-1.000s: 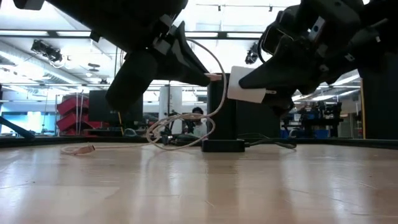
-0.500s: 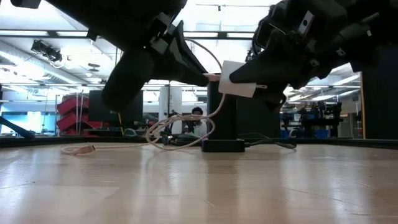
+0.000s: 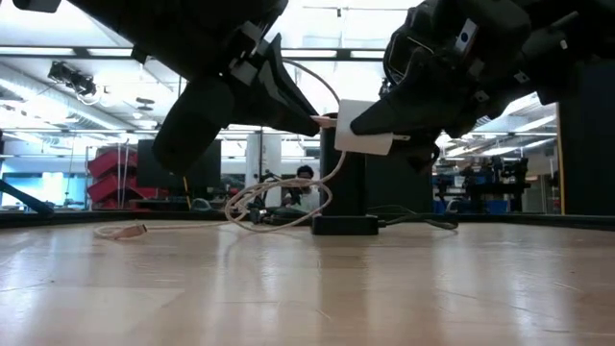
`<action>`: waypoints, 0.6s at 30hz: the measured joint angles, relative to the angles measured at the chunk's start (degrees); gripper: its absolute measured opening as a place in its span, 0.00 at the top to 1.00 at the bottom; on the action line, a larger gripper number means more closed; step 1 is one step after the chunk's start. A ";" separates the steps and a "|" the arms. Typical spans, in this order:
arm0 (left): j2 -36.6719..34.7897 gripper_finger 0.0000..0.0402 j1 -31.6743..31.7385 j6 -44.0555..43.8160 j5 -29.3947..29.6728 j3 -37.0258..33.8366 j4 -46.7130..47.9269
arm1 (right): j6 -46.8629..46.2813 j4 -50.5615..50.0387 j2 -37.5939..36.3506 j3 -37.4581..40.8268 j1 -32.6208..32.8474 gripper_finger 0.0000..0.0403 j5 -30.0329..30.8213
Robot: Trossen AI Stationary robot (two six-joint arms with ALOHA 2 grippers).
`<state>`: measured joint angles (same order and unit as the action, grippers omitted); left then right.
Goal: Plug in charger
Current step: Insert the charger cable into the charger adapter
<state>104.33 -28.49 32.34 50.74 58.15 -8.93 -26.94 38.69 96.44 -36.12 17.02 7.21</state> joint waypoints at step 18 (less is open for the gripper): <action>0.07 1.00 0.04 0.37 0.15 -0.02 0.09 | -4.33 0.05 0.02 -0.09 -1.56 0.78 -1.21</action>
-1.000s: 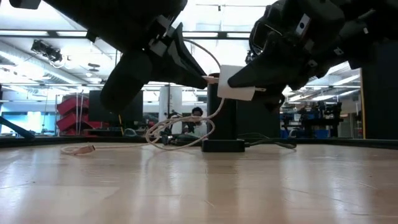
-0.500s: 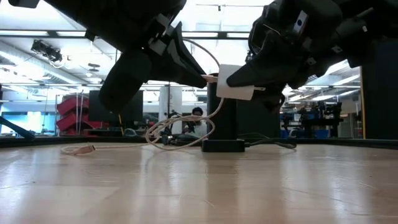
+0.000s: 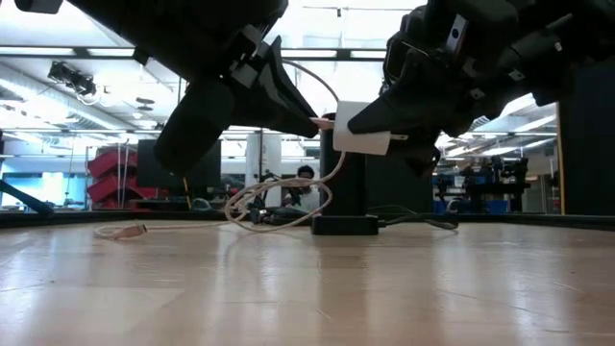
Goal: Plug in charger
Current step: Insert the charger cable into the charger adapter
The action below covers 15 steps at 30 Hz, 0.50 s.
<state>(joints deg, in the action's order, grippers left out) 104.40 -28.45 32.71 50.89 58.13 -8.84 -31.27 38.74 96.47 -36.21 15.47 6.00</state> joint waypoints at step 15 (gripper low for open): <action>0.04 1.00 -1.19 1.69 -0.70 0.15 -0.84 | -2.20 0.96 0.09 -0.26 -0.33 0.78 -1.62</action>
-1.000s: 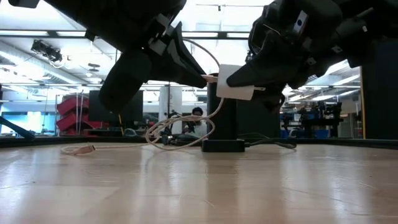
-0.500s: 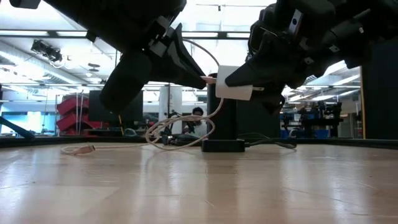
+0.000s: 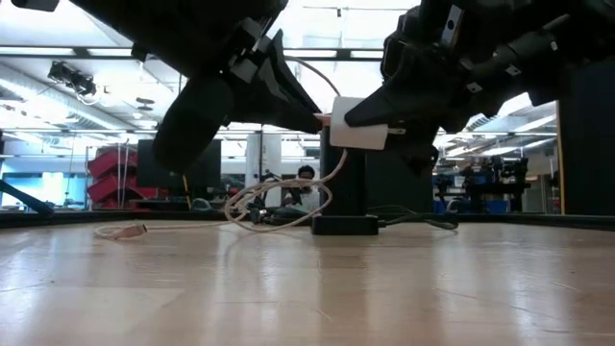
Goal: Plug in charger
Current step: Insert the charger cable into the charger adapter
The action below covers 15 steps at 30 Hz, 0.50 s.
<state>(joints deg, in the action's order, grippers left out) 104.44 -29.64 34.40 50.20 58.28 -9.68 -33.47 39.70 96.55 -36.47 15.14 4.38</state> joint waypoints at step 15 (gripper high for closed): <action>-0.02 1.00 -0.23 1.30 -0.85 -0.04 -3.34 | -0.96 3.06 0.00 0.28 0.02 0.78 -1.73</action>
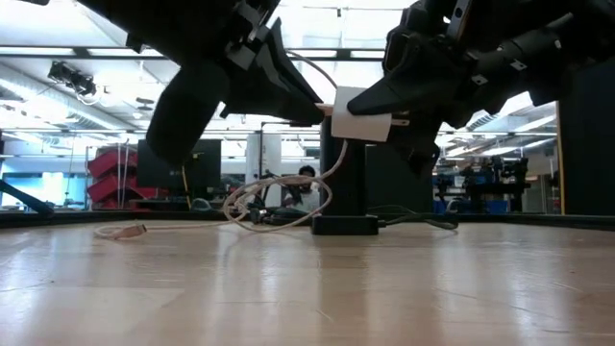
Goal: Plug in charger
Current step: Insert the charger cable into the charger adapter
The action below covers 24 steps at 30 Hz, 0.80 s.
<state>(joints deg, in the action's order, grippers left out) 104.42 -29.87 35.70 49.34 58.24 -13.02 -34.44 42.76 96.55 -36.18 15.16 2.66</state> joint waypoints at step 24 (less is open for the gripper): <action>-8.54 0.73 -8.57 -7.75 14.99 0.20 4.88 | 1.05 4.46 -0.46 -0.50 -0.27 0.78 -2.38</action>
<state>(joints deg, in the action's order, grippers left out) 95.88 -38.44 27.95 64.33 58.43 -8.14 -33.39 47.22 96.09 -36.69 14.88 0.27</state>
